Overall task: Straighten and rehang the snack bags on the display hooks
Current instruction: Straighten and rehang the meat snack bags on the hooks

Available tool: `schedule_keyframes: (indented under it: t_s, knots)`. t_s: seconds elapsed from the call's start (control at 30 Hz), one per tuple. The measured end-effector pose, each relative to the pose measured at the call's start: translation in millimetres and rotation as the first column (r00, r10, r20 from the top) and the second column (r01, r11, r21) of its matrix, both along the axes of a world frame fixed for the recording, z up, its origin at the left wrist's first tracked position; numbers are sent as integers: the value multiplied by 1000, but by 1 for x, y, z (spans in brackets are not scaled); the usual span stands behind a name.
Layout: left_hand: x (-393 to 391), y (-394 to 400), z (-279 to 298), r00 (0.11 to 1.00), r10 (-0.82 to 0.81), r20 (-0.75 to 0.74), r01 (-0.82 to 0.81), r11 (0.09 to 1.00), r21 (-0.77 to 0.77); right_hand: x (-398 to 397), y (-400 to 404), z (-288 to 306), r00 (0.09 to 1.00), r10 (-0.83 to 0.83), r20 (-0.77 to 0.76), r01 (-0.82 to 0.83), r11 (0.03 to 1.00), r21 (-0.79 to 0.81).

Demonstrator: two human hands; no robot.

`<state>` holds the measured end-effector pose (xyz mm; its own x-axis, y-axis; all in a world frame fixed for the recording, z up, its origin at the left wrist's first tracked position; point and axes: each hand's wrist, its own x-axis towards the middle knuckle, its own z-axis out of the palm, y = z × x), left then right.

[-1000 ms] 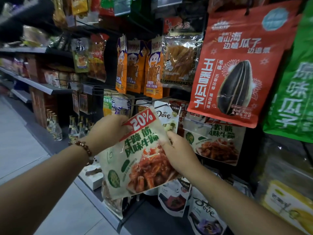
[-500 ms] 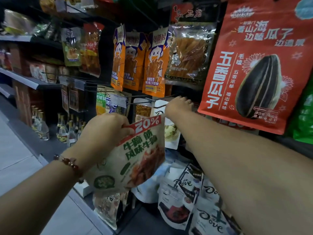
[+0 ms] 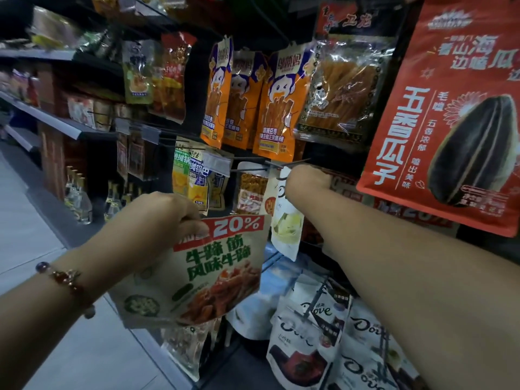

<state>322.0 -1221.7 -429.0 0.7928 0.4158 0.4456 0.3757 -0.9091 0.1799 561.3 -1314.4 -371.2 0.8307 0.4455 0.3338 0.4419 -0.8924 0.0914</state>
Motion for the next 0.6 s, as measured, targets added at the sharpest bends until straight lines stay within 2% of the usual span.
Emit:
schedule_keyframes:
  t_s: [0.13, 0.33, 0.47, 0.6]
  knots:
    - [-9, -1, 12, 997, 31, -73, -27, 998, 51, -29, -14, 10, 994, 112, -18, -112, 993, -21]
    - [-26, -17, 30, 998, 55, -35, -49, 984, 169, -81, -53, 30, 970, 238, -42, -241, 966, -93]
    - [-22, -24, 38, 998, 35, 43, -38, 998, 57, -112, -102, 43, 949, 308, -59, -312, 947, -78]
    - [2, -29, 40, 996, -16, 87, 21, 998, -51, -130, -171, 49, 935, 353, 27, -351, 935, -56]
